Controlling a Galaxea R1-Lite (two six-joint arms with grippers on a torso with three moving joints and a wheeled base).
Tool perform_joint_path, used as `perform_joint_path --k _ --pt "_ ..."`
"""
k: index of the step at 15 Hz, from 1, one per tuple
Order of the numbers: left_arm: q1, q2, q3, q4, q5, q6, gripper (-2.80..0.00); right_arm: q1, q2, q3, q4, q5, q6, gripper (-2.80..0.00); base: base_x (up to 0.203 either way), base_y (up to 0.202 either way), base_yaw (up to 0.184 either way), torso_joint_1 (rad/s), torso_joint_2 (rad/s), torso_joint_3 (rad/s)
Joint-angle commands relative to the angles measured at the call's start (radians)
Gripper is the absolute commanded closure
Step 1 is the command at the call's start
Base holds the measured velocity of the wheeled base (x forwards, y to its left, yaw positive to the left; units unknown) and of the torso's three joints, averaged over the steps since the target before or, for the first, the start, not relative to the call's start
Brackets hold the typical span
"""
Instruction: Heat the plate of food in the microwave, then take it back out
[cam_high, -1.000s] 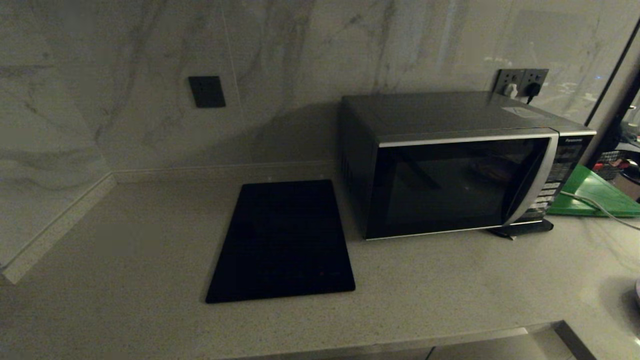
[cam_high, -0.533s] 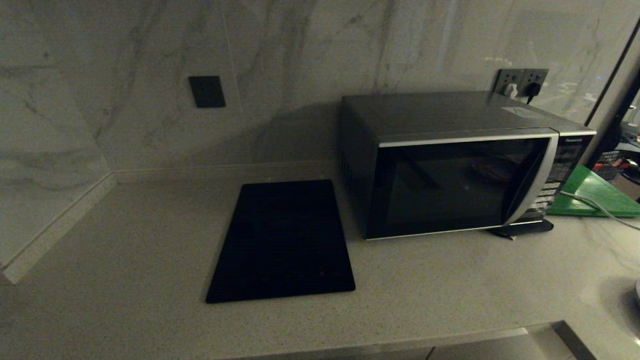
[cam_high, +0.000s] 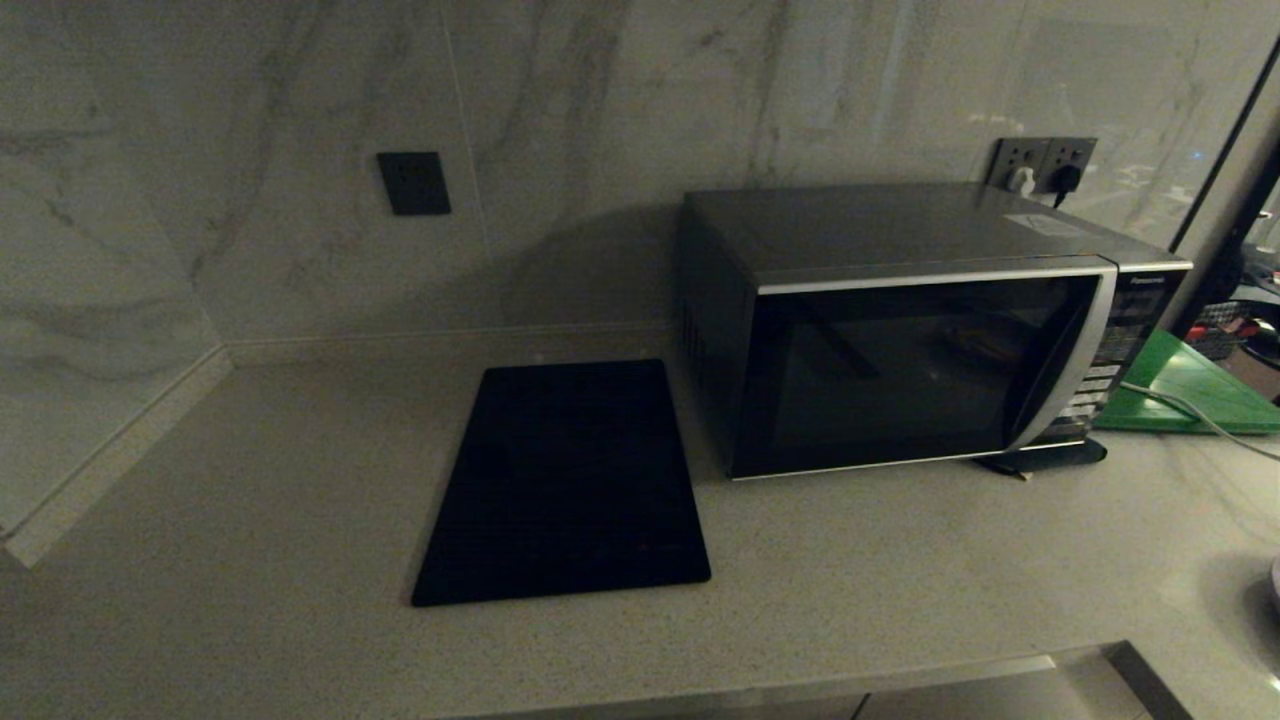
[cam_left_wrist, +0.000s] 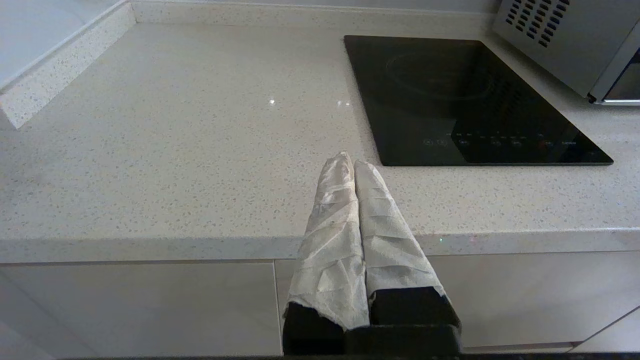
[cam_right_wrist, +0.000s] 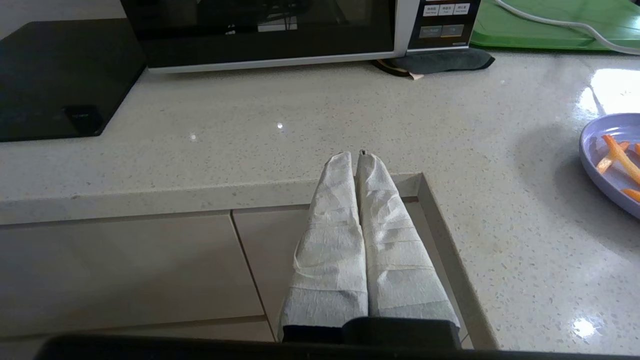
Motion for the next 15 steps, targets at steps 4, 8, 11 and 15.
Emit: perform_joint_path --k 4,8,11,15 --pt "0.000 0.001 0.000 -0.001 0.000 0.000 0.00 0.000 0.001 0.002 -0.001 -0.001 0.002 0.00 0.000 0.000 0.000 0.000 0.00 0.000" --pt "0.000 0.002 0.000 -0.001 0.000 0.000 0.00 0.001 0.001 0.002 -0.001 -0.002 0.019 0.00 0.000 0.000 0.000 0.000 0.00 0.000" --pt "0.000 0.002 0.000 -0.001 0.000 0.000 0.00 0.000 0.001 0.002 -0.001 0.001 0.011 0.00 0.000 0.000 0.000 0.000 0.00 0.000" --pt "0.000 0.000 0.000 -0.001 0.000 0.000 0.00 0.000 0.001 0.000 0.001 -0.001 0.016 0.00 0.000 0.000 0.000 0.000 0.00 0.000"
